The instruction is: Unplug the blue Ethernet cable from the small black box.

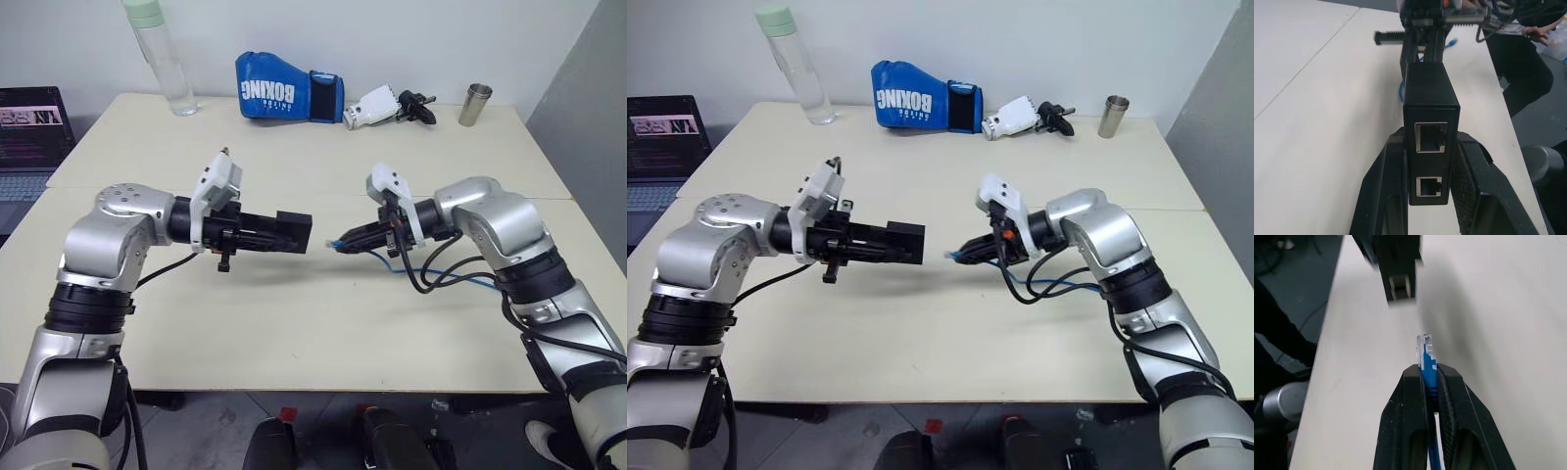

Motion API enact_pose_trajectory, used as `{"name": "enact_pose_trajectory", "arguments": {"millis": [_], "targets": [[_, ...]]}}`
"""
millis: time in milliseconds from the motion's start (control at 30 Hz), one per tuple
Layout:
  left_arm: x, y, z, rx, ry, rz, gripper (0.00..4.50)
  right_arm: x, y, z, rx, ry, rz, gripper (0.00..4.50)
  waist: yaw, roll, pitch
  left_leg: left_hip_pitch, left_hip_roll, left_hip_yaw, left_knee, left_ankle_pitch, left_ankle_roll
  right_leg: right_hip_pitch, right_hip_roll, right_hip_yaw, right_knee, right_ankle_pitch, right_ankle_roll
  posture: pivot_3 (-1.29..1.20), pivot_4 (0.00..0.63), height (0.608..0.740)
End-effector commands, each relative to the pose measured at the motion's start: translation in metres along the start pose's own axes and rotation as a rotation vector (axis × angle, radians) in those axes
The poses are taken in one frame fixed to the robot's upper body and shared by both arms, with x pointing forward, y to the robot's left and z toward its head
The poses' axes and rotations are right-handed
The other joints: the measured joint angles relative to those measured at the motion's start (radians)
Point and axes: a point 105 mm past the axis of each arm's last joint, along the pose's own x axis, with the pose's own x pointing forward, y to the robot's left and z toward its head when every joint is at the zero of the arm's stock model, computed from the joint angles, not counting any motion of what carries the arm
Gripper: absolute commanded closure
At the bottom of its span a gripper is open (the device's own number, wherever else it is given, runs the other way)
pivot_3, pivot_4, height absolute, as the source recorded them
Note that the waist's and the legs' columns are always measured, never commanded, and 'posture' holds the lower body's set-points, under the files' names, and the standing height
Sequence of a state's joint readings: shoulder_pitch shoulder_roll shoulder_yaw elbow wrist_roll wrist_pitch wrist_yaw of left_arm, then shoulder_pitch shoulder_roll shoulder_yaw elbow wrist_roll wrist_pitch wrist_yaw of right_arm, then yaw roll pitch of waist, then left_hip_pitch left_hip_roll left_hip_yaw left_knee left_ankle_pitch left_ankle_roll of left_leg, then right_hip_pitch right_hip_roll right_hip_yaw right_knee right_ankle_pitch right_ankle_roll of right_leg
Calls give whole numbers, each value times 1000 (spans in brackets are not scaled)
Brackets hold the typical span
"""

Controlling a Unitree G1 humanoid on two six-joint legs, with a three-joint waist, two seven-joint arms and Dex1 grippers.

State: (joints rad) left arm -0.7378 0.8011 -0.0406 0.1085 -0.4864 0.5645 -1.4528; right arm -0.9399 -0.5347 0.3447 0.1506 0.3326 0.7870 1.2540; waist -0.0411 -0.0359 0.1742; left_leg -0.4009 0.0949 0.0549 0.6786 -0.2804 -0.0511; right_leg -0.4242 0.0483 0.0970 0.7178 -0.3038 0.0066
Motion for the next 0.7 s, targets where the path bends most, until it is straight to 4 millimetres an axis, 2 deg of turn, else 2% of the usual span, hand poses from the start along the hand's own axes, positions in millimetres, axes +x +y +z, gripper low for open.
{"name": "enact_pose_trajectory", "arguments": {"millis": [33,100,200,333,433,467,700], "targets": [[-10,-1,10,39,-21,33,3714,-17,-5,-5,-9,2,-80,4490,0,0,0,0,0,0,0,0,0,0,0,0,0,0,0,0,150,740],[-12,0,10,37,-22,45,3714,-28,-13,-22,27,30,-149,4490,0,0,0,0,0,0,0,0,0,0,0,0,0,0,0,0,150,740],[-13,0,8,28,-30,59,3714,-50,-35,-57,98,87,-328,4490,3,0,0,0,0,0,0,0,0,0,0,0,0,0,0,0,150,740],[-12,0,6,13,-49,81,3714,-65,-48,-87,164,119,-485,4490,6,0,0,0,0,1,0,0,0,0,0,1,-1,0,0,0,150,740],[-11,0,5,4,-56,88,3714,-63,-51,-93,192,102,-532,4490,5,0,0,0,0,1,0,0,0,0,0,1,-1,0,0,0,150,740],[-10,0,5,0,-58,90,3714,-61,-51,-92,198,95,-541,4140,3,0,0,0,0,1,0,0,0,0,0,1,0,0,0,0,150,740],[-14,2,0,-16,-50,123,3714,-59,-49,-77,186,56,-517,2694,0,0,0,0,0,1,0,0,0,0,1,1,-1,0,0,0,150,740]]}}
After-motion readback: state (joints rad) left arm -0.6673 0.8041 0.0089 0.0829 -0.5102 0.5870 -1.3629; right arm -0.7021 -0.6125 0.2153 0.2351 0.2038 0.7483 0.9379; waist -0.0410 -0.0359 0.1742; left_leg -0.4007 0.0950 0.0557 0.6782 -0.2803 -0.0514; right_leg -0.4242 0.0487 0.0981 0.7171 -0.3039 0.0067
